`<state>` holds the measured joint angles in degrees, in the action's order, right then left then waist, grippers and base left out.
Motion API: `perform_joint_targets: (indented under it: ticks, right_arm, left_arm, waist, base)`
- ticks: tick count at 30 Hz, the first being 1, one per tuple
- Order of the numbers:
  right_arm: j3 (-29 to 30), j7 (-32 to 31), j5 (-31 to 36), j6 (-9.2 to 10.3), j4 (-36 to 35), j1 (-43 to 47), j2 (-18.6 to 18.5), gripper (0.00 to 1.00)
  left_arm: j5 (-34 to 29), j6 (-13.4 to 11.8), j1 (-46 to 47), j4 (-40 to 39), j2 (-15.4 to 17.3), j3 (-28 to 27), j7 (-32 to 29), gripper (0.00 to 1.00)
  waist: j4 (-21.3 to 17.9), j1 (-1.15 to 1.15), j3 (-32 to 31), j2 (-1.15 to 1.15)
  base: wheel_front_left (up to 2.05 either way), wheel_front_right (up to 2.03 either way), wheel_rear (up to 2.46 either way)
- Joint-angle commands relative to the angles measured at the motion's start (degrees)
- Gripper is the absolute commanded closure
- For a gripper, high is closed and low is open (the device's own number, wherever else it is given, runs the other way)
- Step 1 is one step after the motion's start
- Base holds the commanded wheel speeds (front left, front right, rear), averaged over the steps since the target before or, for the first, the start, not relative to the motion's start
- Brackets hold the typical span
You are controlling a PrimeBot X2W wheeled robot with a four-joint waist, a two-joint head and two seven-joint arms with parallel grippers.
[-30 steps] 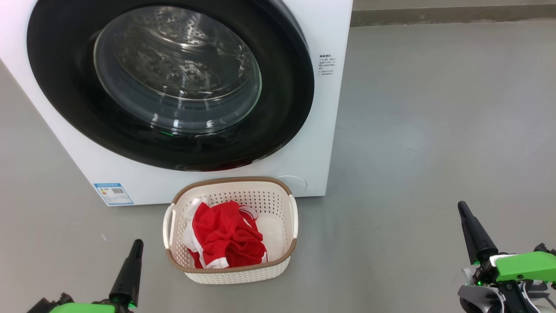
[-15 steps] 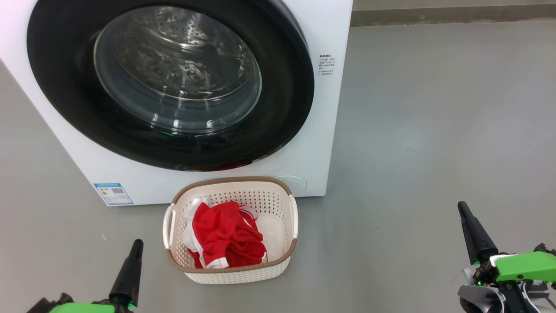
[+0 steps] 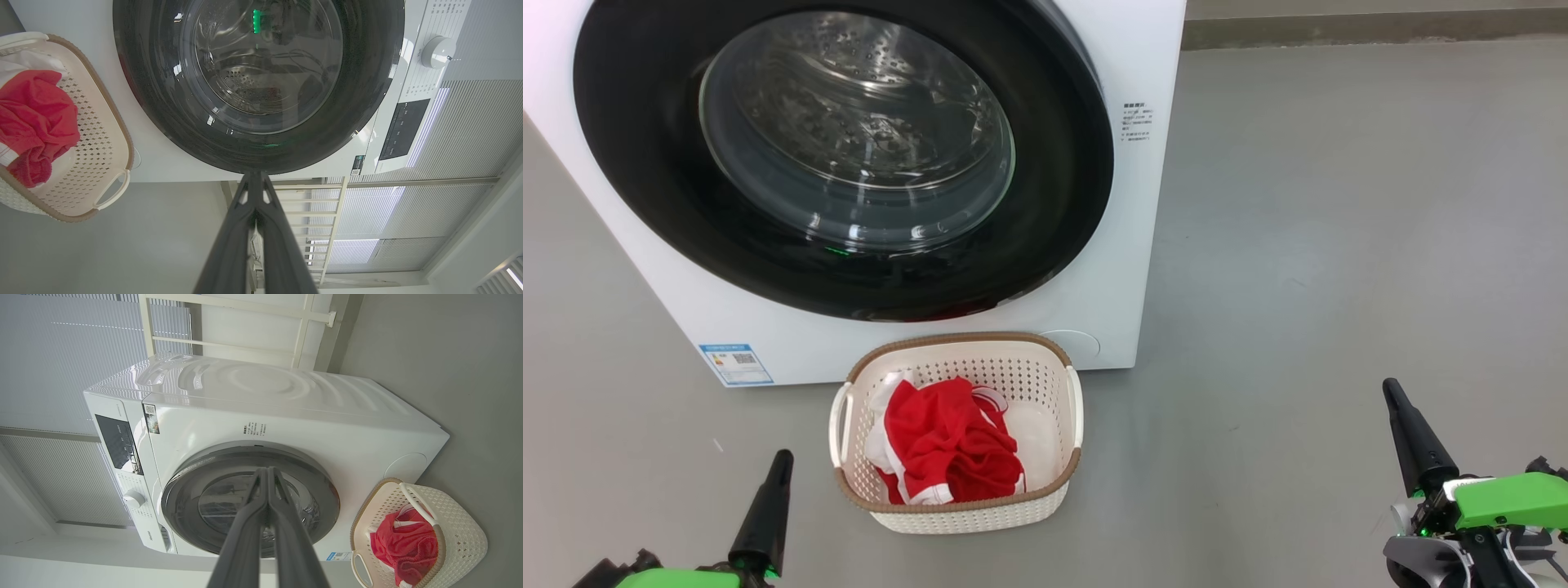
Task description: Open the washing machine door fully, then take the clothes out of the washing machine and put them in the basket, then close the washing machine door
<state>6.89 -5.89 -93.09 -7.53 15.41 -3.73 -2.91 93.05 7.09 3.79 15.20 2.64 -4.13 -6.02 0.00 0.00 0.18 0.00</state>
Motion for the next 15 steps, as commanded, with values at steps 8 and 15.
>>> perform_joint_targets:
  ticks: [8, 15]
  right_arm:
    - [-0.71, -0.33, 0.66, 0.04, -1.40, -2.42, -0.24, 1.00]
    - [-0.67, -0.35, 0.68, 0.04, -1.40, -2.43, -0.22, 1.00]
  left_arm:
    - [-0.66, 0.40, 2.38, -1.17, 0.46, -2.13, -0.26, 1.00]
    - [-0.69, 0.40, 2.38, -1.17, 0.44, -2.16, -0.28, 1.00]
  waist:
    - [0.00, 0.00, 0.00, 0.00]
    - [0.00, 0.00, 0.00, 0.00]
  base:
    - [0.00, 0.00, 0.00]
    - [0.00, 0.00, 0.00]
